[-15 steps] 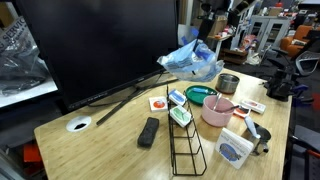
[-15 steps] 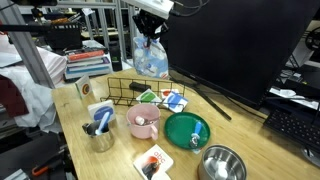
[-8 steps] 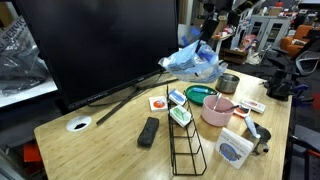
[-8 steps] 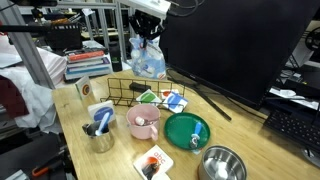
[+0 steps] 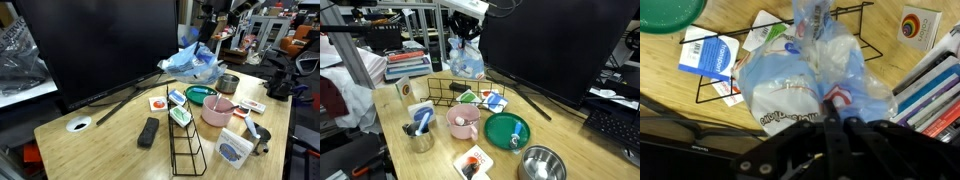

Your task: Move the pack of marshmallows to the left side of the desk

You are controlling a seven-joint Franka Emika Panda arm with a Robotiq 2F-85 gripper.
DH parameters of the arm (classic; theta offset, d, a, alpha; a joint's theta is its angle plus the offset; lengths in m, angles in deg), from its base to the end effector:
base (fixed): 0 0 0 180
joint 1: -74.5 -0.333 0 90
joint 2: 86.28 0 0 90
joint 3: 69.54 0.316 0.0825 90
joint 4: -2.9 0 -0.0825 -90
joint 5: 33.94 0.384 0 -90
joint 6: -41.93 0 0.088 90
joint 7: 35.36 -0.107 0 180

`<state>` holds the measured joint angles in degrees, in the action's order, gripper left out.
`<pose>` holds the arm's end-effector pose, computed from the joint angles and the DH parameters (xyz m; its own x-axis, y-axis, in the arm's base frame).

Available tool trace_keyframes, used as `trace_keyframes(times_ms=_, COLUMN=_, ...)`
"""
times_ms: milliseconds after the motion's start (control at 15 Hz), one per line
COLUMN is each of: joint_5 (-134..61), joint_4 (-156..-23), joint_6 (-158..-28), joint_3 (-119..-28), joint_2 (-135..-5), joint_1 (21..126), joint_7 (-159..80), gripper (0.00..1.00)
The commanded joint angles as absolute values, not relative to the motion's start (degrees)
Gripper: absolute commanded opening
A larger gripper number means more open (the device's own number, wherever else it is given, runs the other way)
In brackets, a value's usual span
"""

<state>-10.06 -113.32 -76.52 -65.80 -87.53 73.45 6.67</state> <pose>0.5510 0.0675 0.4659 0.8009 0.5381 0.2626 0.5955 -0.7616 -0.2556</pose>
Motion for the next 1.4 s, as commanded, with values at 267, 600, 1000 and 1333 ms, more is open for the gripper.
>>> trace_keyframes(times_ms=267, joint_5=-10.2, joint_4=-104.5, joint_6=-75.7, joint_3=-62.0, joint_2=-82.4, joint_1=67.5, joint_7=11.1, gripper=0.00)
trace_keyframes(times_ms=600, joint_5=-10.0, joint_4=-98.5, joint_6=-77.0, joint_3=-58.4, joint_2=-74.8, joint_1=65.4, joint_7=14.2, gripper=0.00)
trace_keyframes(times_ms=1000, joint_5=-7.3, joint_4=-91.7, joint_6=-75.4, joint_3=-55.1, joint_2=-66.6, joint_1=66.4, joint_7=16.2, gripper=0.00)
trace_keyframes(times_ms=1333, joint_5=-4.5, joint_4=-88.7, joint_6=-73.0, joint_3=-53.2, joint_2=-61.4, joint_1=66.7, joint_7=15.3, gripper=0.00)
